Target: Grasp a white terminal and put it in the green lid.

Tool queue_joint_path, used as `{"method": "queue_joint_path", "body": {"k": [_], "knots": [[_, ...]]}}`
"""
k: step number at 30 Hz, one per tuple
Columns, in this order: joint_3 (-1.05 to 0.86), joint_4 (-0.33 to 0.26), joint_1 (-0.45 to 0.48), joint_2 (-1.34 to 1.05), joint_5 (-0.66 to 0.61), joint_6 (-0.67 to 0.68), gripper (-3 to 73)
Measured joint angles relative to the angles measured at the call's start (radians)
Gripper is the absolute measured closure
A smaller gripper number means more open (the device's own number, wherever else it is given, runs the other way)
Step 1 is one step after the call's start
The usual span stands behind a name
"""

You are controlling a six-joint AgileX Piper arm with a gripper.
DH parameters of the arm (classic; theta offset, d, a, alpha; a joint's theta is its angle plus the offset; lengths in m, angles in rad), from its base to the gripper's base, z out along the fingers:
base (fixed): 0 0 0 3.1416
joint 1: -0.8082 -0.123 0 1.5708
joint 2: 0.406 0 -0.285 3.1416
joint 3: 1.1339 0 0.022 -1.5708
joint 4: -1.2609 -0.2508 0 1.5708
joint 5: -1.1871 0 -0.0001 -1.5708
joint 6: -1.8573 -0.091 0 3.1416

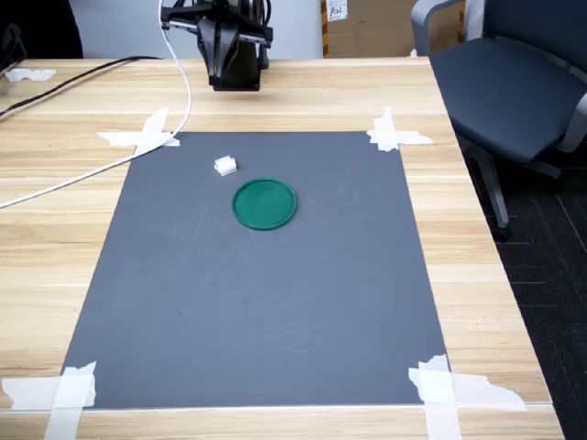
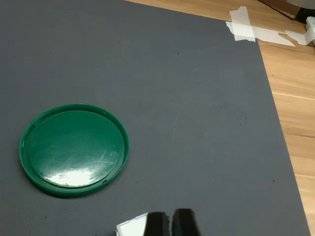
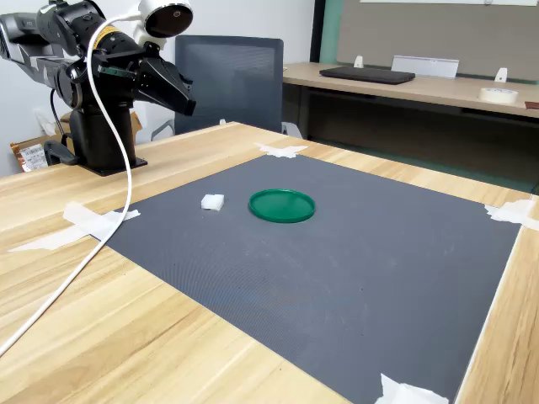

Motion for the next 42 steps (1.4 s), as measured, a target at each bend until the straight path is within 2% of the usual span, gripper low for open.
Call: {"method": "queue_joint_path", "body": {"k": [5, 16, 21, 25, 29, 32, 42], "knots": [[0.025, 0.0, 0.0, 0.043, -0.009, 0.0, 72.3], [0.203, 0.007, 0.0, 0.239, -0.043, 0.0, 72.3], [0.306, 0.012, 0.0, 0.347, -0.202, 0.011, 72.3], [0.381, 0.02, 0.0, 0.431, -0.361, 0.058, 72.3], [0.43, 0.026, 0.0, 0.486, -0.467, 0.109, 72.3], [0.451, 0.038, 0.0, 0.517, -0.506, 0.139, 72.3], [0.459, 0.115, 0.0, 0.577, -0.522, 0.246, 72.3]]}}
